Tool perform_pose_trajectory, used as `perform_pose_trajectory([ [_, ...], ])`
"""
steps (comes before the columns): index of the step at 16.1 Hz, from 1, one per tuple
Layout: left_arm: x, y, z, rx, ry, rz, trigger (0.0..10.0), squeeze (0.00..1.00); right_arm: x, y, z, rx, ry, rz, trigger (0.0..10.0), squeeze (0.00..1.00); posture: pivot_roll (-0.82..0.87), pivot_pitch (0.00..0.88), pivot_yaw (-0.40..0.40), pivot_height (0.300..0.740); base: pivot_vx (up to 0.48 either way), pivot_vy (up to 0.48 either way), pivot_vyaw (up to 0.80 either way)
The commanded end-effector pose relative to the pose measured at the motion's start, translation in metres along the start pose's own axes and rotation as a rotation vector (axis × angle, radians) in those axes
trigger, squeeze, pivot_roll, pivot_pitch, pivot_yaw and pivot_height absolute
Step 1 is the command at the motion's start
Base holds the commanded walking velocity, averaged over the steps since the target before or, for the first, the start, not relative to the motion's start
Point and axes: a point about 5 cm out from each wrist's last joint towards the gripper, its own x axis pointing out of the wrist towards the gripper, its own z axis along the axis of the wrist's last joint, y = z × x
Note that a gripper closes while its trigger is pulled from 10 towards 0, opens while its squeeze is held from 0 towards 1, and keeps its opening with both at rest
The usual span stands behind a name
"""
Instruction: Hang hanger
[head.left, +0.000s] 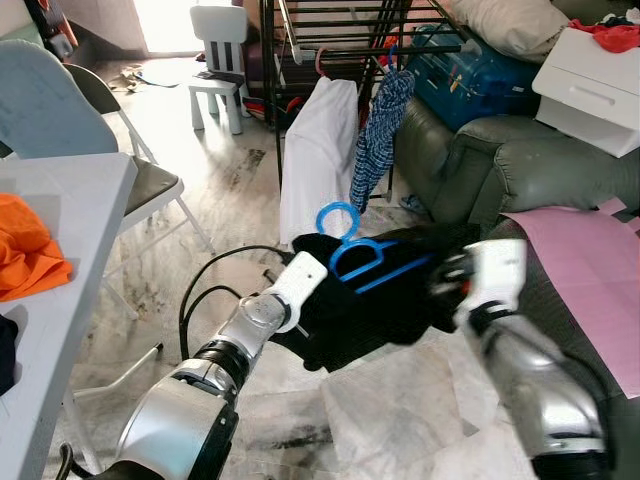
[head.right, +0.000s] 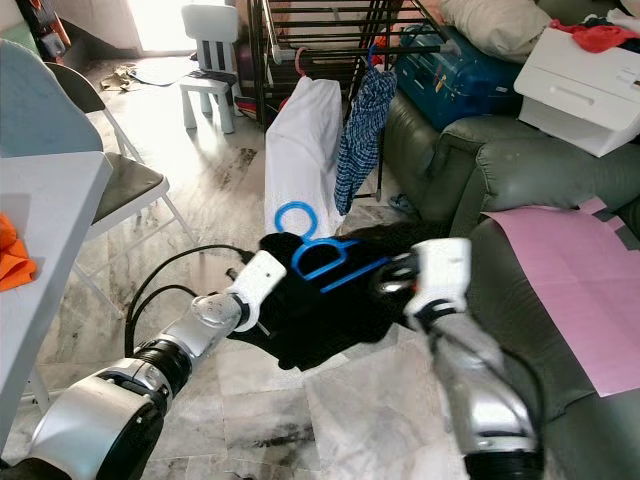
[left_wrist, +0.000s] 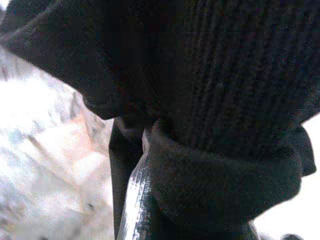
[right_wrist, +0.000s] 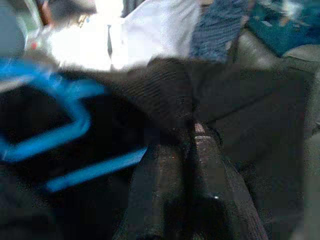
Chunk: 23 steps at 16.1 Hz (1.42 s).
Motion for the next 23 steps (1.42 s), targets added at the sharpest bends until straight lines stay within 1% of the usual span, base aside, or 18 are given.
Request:
perform_pose_trajectory([
  [1, 0.002, 0.002, 0.024, -0.084, -0.073, 0.008, 0.6, 0.0, 0.001, 0.017, -0.016, 0.0, 0.074, 0.076, 0.0, 0.0, 0.0, 0.0, -0.028, 0.74, 0.0, 0.0, 0.0],
  [2, 0.003, 0.0, 0.026, -0.086, -0.077, 0.001, 0.4, 0.0, 0.002, 0.022, -0.017, -0.004, 0.081, 0.092, 0.0, 0.0, 0.0, 0.0, -0.028, 0.74, 0.0, 0.0, 0.0],
  [3, 0.004, -0.004, 0.03, -0.116, -0.09, -0.018, 0.4, 0.0, 0.004, 0.036, -0.022, -0.024, 0.105, 0.154, 0.0, 0.0, 0.0, 0.0, -0.027, 0.74, 0.0, 0.0, 0.0],
  [5, 0.006, -0.01, 0.036, -0.13, -0.107, -0.038, 0.0, 0.0, 0.006, 0.054, -0.022, -0.039, 0.104, 0.224, 0.0, 0.0, 0.0, 0.0, -0.028, 0.74, 0.0, 0.0, 0.0],
  [6, 0.006, -0.013, 0.039, -0.135, -0.113, -0.049, 0.0, 0.0, 0.006, 0.068, -0.023, -0.032, 0.113, 0.296, 0.0, 0.0, 0.01, 0.0, -0.029, 0.74, 0.0, 0.0, 0.0],
  [8, 0.007, -0.015, 0.039, -0.12, -0.113, -0.056, 0.0, 0.0, -0.001, 0.081, -0.032, -0.065, 0.164, 0.403, 0.0, 0.0, 0.01, 0.0, -0.024, 0.74, 0.0, 0.0, 0.0],
  [10, 0.006, -0.012, 0.037, -0.105, -0.11, -0.038, 0.0, 0.0, -0.01, 0.084, -0.039, -0.05, 0.202, 0.459, 0.0, 0.0, 0.01, 0.0, -0.022, 0.74, 0.0, 0.0, 0.0],
  [12, 0.005, -0.005, 0.038, -0.089, -0.113, 0.0, 0.0, 0.0, -0.019, 0.079, -0.048, -0.081, 0.253, 0.485, 0.0, 0.0, 0.01, 0.0, -0.018, 0.74, 0.0, 0.0, 0.0],
  [13, 0.004, -0.003, 0.038, -0.076, -0.116, 0.013, 0.0, 0.0, -0.021, 0.074, -0.051, -0.101, 0.267, 0.47, 0.0, 0.0, 0.01, 0.0, -0.018, 0.74, 0.0, 0.0, 0.0],
  [14, 0.003, 0.001, 0.038, -0.038, -0.12, 0.04, 0.0, 0.0, -0.026, 0.066, -0.057, -0.117, 0.296, 0.453, 0.0, 0.0, 0.01, 0.0, -0.016, 0.74, 0.0, 0.0, 0.0],
  [15, 0.002, 0.004, 0.036, -0.028, -0.122, 0.059, 0.0, 0.0, -0.029, 0.061, -0.06, -0.129, 0.309, 0.434, 2.0, 0.0, 0.01, 0.0, -0.016, 0.74, 0.0, 0.0, 0.0],
  [16, 0.001, 0.008, 0.032, -0.025, -0.121, 0.088, 0.0, 0.0, -0.036, 0.049, -0.069, -0.158, 0.343, 0.38, 10.0, 0.0, 0.02, 0.0, -0.019, 0.74, 0.0, 0.0, 0.0],
  [17, 0.0, 0.01, 0.028, -0.019, -0.118, 0.102, 0.0, 0.0, -0.042, 0.041, -0.076, -0.178, 0.368, 0.343, 10.0, 0.0, 0.02, 0.0, -0.018, 0.74, 0.0, 0.0, 0.0],
  [18, -0.002, 0.013, 0.018, -0.014, -0.104, 0.105, 0.0, 0.0, -0.052, 0.029, -0.088, -0.188, 0.401, 0.277, 10.0, 0.0, 0.01, 0.0, -0.012, 0.74, 0.0, 0.0, 0.0],
  [19, -0.003, 0.014, 0.011, -0.014, -0.097, 0.094, 0.0, 0.0, -0.057, 0.018, -0.094, -0.208, 0.409, 0.203, 10.0, 1.0, 0.01, 0.0, -0.006, 0.74, 0.0, 0.0, 0.0],
  [20, -0.005, 0.014, 0.003, 0.009, -0.079, 0.087, 0.0, 0.0, -0.062, 0.012, -0.098, -0.209, 0.41, 0.16, 10.0, 1.0, 0.0, 0.0, 0.002, 0.74, 0.0, 0.0, 0.0],
  [21, -0.006, 0.013, -0.005, 0.03, -0.058, 0.069, 0.0, 0.0, -0.067, 0.008, -0.099, -0.164, 0.389, 0.112, 10.0, 1.0, 0.0, 0.0, 0.008, 0.74, 0.0, 0.0, 0.0],
  [23, -0.007, 0.012, -0.011, 0.05, -0.052, 0.059, 0.0, 0.0, -0.073, 0.003, -0.1, -0.141, 0.384, 0.081, 10.0, 1.0, -0.01, 0.0, 0.015, 0.74, 0.0, 0.0, 0.0],
])
